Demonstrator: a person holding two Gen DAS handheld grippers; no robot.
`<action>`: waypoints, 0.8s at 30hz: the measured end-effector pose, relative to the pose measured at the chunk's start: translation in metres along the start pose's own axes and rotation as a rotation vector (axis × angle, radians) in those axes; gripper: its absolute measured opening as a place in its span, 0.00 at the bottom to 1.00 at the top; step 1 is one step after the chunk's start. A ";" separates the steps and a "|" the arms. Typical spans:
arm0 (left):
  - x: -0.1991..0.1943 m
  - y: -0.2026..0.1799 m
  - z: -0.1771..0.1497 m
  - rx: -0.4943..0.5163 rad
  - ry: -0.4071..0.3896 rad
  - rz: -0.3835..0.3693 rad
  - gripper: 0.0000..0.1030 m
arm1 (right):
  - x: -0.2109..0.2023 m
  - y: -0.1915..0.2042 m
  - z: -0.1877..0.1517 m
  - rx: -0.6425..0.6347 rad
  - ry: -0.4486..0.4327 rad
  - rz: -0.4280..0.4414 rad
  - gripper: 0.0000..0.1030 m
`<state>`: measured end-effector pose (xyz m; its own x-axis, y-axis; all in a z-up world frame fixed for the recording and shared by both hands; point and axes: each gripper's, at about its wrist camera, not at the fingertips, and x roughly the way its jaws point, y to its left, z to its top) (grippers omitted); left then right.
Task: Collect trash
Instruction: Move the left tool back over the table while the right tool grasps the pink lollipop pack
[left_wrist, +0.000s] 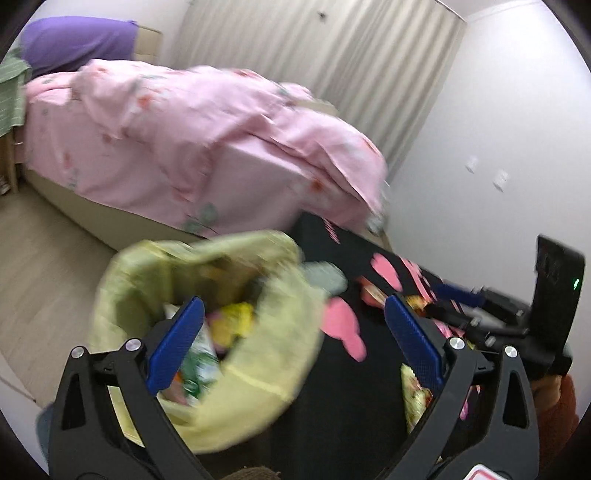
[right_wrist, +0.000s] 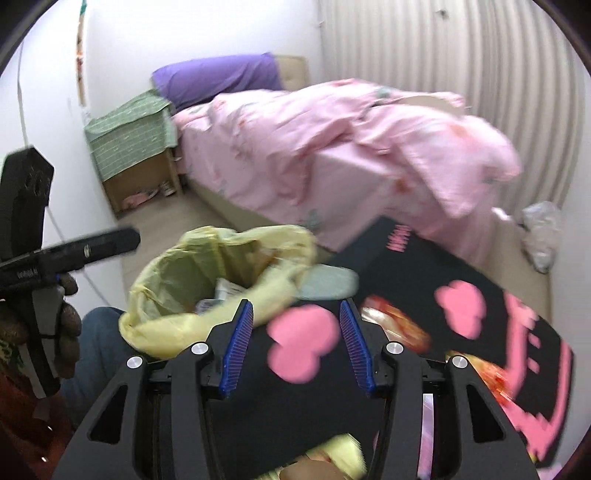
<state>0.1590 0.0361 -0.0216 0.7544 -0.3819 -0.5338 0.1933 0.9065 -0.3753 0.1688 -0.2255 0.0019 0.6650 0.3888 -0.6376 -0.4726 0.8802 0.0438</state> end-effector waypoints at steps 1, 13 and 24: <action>0.005 -0.009 -0.004 0.017 0.017 -0.013 0.91 | -0.014 -0.013 -0.009 0.029 -0.016 -0.030 0.45; 0.059 -0.115 -0.067 0.237 0.306 -0.280 0.91 | -0.102 -0.119 -0.120 0.339 -0.045 -0.160 0.57; 0.081 -0.149 -0.104 0.303 0.430 -0.189 0.90 | -0.090 -0.087 -0.178 0.266 0.110 -0.099 0.57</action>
<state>0.1262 -0.1491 -0.0880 0.3774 -0.5239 -0.7636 0.5197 0.8023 -0.2936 0.0474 -0.3848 -0.0813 0.6266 0.2786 -0.7279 -0.2310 0.9583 0.1680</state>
